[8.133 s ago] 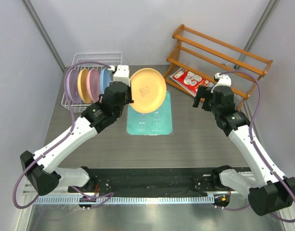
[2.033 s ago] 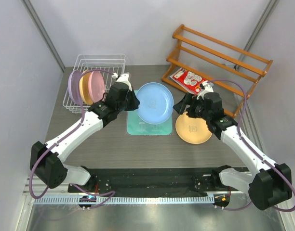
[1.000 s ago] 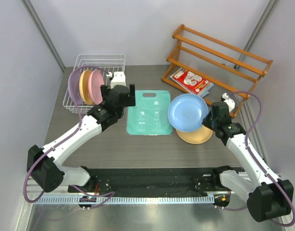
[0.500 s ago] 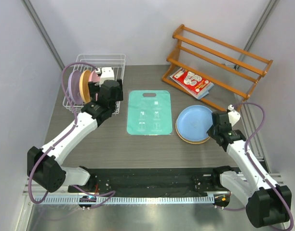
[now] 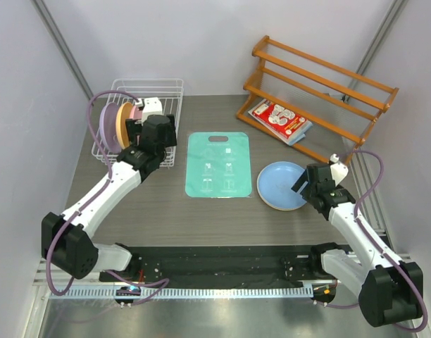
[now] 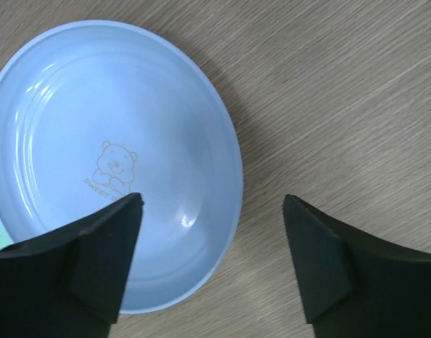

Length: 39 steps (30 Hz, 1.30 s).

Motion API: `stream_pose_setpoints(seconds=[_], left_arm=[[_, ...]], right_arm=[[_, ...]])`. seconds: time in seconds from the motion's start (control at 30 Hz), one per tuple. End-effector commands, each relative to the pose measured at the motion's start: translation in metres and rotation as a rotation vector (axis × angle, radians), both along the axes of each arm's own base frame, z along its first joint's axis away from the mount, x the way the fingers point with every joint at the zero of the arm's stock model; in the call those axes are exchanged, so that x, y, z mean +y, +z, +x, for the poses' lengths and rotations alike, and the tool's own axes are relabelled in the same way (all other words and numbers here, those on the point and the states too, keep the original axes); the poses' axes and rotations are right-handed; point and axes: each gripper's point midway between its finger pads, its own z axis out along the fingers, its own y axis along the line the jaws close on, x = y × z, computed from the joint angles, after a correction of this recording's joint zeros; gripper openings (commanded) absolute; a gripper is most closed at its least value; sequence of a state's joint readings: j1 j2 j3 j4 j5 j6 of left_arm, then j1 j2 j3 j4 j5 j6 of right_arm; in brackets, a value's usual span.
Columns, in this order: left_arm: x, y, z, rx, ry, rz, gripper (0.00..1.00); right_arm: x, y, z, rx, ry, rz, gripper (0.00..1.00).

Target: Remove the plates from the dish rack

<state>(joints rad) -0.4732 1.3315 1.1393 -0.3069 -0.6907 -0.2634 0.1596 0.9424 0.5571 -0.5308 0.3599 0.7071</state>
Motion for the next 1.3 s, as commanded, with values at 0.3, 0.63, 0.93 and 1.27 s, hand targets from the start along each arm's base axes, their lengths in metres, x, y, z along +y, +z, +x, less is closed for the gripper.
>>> stream_pose_setpoints(seconds=[0.3, 0.63, 0.93, 1.27], left_arm=[[0.037, -0.001, 0.035, -0.031, 0.100, -0.017, 1.00], [0.067, -0.024, 0.081, -0.011, 0.240, 0.120, 0.95], [0.084, -0.036, 0.097, -0.011, 0.289, 0.130, 0.80], [0.093, -0.029, 0.086, -0.033, 0.329, 0.151, 0.40]], right_arm=[[-0.020, 0.112, 0.025, -0.261, -0.002, -0.119, 0.93], [-0.008, 0.094, 0.040, -0.203, 0.055, -0.099, 0.94], [-0.004, 0.066, 0.048, -0.124, 0.085, -0.102, 0.93], [0.005, 0.046, 0.054, -0.064, 0.136, -0.084, 0.91]])
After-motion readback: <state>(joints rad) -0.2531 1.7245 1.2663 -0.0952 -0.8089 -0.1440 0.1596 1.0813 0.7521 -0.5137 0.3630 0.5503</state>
